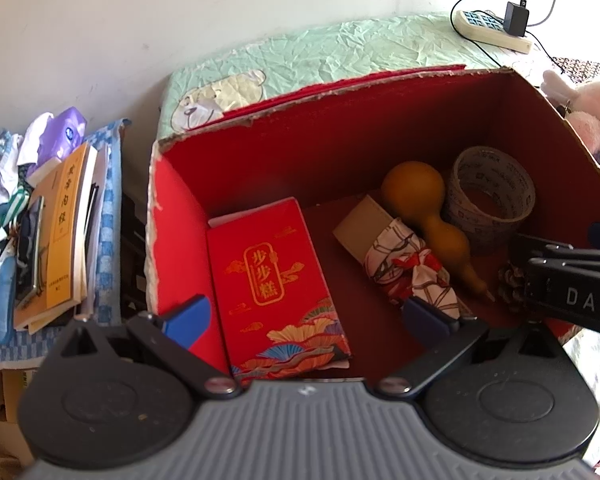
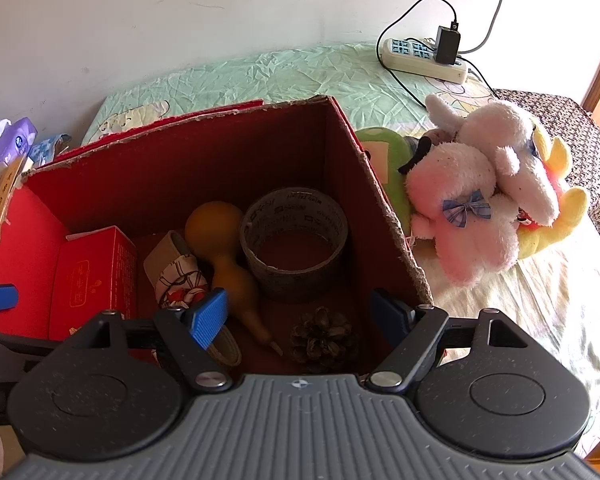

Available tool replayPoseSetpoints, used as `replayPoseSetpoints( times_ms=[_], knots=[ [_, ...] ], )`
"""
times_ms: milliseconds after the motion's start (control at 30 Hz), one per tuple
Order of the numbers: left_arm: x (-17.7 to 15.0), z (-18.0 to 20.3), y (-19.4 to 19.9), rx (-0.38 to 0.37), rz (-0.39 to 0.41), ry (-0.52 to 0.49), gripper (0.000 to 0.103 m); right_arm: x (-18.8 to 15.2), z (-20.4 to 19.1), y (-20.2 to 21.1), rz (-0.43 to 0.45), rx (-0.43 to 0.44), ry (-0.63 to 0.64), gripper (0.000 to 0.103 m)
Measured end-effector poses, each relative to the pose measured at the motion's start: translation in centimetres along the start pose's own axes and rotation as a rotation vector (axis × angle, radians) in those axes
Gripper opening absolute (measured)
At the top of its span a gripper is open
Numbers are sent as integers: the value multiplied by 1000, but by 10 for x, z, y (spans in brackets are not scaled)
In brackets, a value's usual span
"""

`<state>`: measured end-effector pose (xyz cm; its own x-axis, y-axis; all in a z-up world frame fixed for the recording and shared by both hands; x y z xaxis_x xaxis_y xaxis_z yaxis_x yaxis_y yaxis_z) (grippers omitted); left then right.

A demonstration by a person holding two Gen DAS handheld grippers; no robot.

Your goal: Organize objects

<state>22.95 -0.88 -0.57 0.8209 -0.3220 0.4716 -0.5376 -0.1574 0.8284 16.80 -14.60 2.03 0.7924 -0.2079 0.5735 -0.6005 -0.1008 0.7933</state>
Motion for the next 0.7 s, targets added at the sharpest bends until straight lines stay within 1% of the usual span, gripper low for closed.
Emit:
replayPoseSetpoints(
  times_ms=[400, 700],
  knots=[
    [-2, 0, 1, -2, -11, 7, 103, 0, -1, 0, -9, 3, 16, 80],
    [-5, 0, 1, -1, -20, 19, 103, -1, 0, 1, -1, 13, 11, 80]
  ],
)
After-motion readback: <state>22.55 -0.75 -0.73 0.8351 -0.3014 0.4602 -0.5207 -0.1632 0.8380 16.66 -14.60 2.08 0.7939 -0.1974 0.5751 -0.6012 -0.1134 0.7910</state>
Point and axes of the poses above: each gripper's, at about its wrist camera, not at the fingertips, and y roughly against the way its jaws point, z to its right, x to its top, the point moved 2 cm from there along -y, roughly the way its jaws point, and after that the axes turned 12 degrees about x, right-handed, at the moved point
